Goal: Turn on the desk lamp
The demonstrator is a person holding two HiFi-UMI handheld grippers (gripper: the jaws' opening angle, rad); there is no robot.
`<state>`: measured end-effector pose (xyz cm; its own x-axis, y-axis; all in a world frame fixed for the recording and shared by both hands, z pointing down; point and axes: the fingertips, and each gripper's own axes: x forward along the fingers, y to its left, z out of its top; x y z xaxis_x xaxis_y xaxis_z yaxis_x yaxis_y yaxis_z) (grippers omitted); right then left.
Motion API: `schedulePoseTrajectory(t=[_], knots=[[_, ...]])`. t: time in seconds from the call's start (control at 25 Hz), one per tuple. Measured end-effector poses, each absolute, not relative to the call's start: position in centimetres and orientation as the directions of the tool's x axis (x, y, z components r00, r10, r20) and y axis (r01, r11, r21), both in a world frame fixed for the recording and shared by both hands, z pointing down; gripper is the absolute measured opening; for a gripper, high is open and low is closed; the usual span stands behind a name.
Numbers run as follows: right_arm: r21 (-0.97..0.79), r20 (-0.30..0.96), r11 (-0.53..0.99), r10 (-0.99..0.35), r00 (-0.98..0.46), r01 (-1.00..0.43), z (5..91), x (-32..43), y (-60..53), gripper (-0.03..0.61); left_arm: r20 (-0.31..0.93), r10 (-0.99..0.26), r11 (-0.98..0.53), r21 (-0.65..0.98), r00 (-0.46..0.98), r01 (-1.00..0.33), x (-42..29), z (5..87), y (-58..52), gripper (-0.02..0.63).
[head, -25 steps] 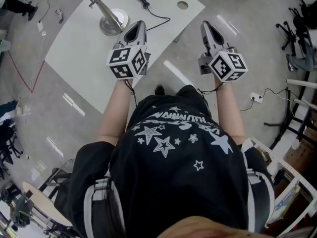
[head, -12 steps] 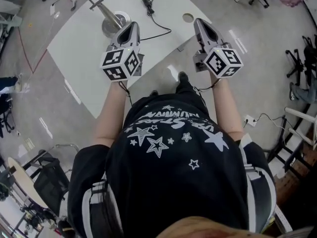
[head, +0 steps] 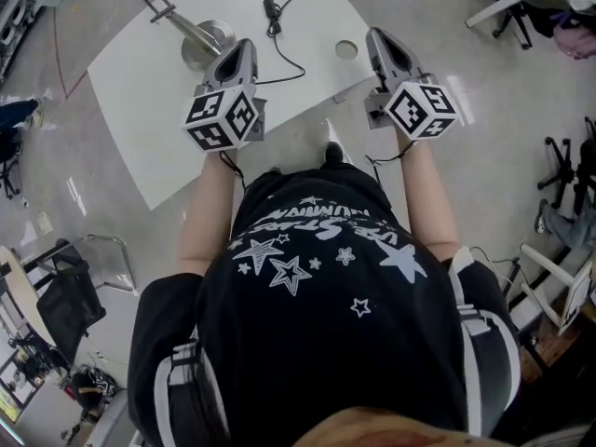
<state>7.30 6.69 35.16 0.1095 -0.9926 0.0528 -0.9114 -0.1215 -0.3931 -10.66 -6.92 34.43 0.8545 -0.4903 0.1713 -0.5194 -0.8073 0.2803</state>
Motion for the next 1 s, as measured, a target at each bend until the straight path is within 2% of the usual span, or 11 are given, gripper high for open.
schedulePoseTrajectory(t=[0.24,0.6,1.0], knots=[[-0.398,0.055,-0.008,-0.998,-0.015,-0.917,35.9,8.9,4.3,0.005,0.168,-0.580,-0.748,0.279,0.797,-0.603,-10.2,34.5,-6.7,0.009],[-0.369,0.075,0.162,-0.976,-0.203,-0.915,36.9,7.5,1.1,0.005,0.181,-0.683,-0.646,0.301,0.707,-0.701,-11.3,35.7,-6.4,0.009],[-0.379,0.121,0.155,-0.969,-0.215,-0.912,37.9,6.7,-0.6,0.005,0.197,-0.665,-0.645,0.336,0.721,-0.686,-10.4,36.5,-8.1,0.009]])
